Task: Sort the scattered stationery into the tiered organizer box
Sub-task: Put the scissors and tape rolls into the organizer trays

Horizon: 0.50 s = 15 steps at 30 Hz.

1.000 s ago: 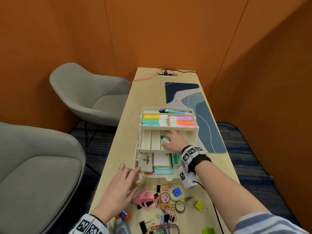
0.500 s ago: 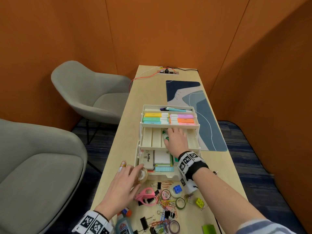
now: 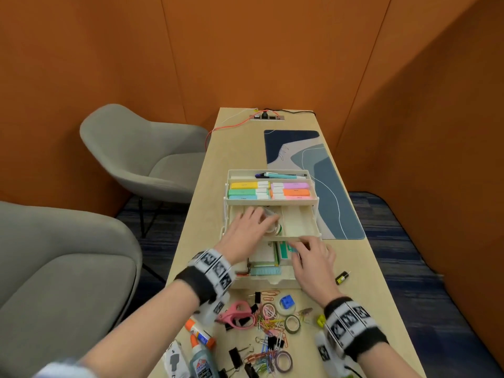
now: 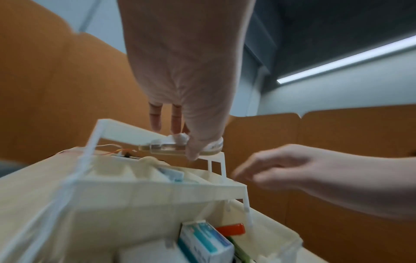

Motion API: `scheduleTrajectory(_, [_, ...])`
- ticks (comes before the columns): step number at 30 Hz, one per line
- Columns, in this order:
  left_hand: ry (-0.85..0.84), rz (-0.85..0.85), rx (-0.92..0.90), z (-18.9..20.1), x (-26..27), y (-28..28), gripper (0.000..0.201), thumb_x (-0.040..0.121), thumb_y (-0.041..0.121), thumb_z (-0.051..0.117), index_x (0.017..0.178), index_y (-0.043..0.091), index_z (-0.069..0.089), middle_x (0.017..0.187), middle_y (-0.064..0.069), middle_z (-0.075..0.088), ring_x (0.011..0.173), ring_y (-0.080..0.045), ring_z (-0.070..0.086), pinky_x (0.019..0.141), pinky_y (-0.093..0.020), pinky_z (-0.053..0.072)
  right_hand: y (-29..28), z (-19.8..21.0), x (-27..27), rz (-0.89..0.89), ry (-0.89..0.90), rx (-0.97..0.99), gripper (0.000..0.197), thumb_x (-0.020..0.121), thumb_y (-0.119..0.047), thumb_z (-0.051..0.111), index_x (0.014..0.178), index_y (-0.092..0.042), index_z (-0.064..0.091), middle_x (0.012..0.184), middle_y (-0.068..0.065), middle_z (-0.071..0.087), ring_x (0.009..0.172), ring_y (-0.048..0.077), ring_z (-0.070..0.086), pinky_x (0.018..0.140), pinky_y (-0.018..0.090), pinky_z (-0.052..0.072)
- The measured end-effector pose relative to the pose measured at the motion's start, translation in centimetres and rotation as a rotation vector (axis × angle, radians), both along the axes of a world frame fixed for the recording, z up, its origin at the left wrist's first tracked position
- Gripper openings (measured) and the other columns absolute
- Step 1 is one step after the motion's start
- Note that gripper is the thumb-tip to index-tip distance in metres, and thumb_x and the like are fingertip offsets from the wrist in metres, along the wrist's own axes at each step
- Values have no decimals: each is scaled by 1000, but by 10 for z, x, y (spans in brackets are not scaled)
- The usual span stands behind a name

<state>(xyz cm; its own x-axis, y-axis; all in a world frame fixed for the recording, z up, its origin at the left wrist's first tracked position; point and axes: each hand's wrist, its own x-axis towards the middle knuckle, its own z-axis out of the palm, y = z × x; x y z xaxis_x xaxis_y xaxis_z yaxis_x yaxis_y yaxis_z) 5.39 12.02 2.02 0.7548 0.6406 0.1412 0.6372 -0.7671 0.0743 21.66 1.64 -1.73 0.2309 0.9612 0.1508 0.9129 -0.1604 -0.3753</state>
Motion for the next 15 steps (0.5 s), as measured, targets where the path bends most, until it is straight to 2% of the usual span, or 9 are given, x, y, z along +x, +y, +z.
scheduleTrajectory(3, [137,-90,86,11,27,17,62,85,-3,49,140,21,33,128,-7,44,115,-21,41,96,-35,40,-32,-12,15,-23,25,-56,26,94,-26,46,117,-32,59,123,-6,49,119,14,41,108,42,19])
scheduleTrajectory(6, [240,-99,70,4,38,24,55,88,2,51,137,19,36,132,-10,41,117,-24,39,92,-36,45,-55,-19,26,-27,57,-126,27,95,-26,45,117,-34,58,120,-9,47,118,10,40,110,40,18])
scheduleTrajectory(8, [224,-57,-27,-5,37,23,61,85,-5,51,139,19,35,138,-11,36,121,-26,36,87,-35,50,-64,-22,29,-18,75,-150,27,95,-26,44,117,-35,58,118,-11,46,118,8,40,110,37,17])
scheduleTrajectory(11, [140,-9,-132,-16,34,12,74,82,-13,48,145,20,30,153,-11,21,139,-29,22,97,-36,47,-70,-24,32,-11,90,-139,26,96,-27,44,115,-36,58,116,-13,46,116,5,40,109,35,19])
scheduleTrajectory(13, [65,30,-158,-25,34,5,74,83,-11,48,147,20,28,155,-10,17,144,-28,12,101,-38,47,-71,-24,32,3,106,-125,25,96,-27,44,114,-35,58,114,-14,45,115,5,40,109,34,19])
scheduleTrajectory(15, [12,66,-177,-35,35,1,64,89,-1,48,146,20,28,155,-9,19,145,-29,8,102,-43,46,-70,-24,30,24,120,-115,24,95,-26,44,112,-35,58,112,-15,44,114,4,39,107,33,19])
